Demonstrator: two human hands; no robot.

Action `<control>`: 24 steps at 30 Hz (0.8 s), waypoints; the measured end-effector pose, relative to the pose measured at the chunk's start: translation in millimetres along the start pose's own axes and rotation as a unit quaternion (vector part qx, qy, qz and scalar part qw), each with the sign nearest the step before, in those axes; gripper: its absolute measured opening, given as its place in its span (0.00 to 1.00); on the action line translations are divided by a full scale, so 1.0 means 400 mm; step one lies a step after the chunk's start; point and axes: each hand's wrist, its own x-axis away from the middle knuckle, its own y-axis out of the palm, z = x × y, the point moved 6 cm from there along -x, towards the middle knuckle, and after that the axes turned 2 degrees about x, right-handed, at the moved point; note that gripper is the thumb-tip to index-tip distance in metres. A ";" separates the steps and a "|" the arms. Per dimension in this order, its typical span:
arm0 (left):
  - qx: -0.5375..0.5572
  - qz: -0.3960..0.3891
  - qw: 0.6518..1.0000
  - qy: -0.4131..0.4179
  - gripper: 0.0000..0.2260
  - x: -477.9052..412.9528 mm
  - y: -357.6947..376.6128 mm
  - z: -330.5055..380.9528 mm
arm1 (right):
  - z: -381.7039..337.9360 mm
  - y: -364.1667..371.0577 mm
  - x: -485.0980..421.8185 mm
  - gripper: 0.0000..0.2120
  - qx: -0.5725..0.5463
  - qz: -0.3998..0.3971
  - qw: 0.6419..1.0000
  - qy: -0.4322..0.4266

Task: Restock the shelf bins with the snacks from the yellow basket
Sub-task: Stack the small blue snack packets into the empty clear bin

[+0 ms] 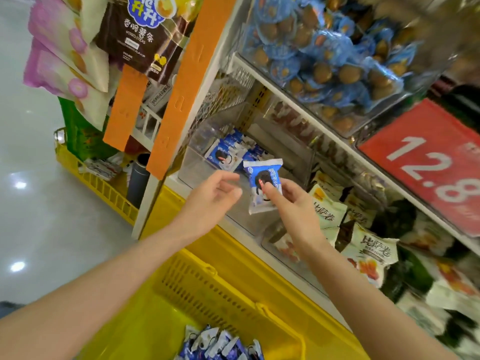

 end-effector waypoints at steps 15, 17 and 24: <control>-0.446 -0.024 0.858 0.253 0.19 -0.196 -0.102 -0.027 | 0.049 -0.035 -0.404 0.15 0.518 0.010 0.855 0.037; -0.444 -0.021 0.846 0.294 0.21 -0.195 -0.104 -0.038 | 0.084 -0.027 -0.456 0.16 0.508 -0.004 0.858 0.073; -0.394 0.016 0.845 0.361 0.16 -0.201 -0.108 -0.061 | 0.191 -0.026 -0.536 0.18 0.439 -0.012 0.882 0.169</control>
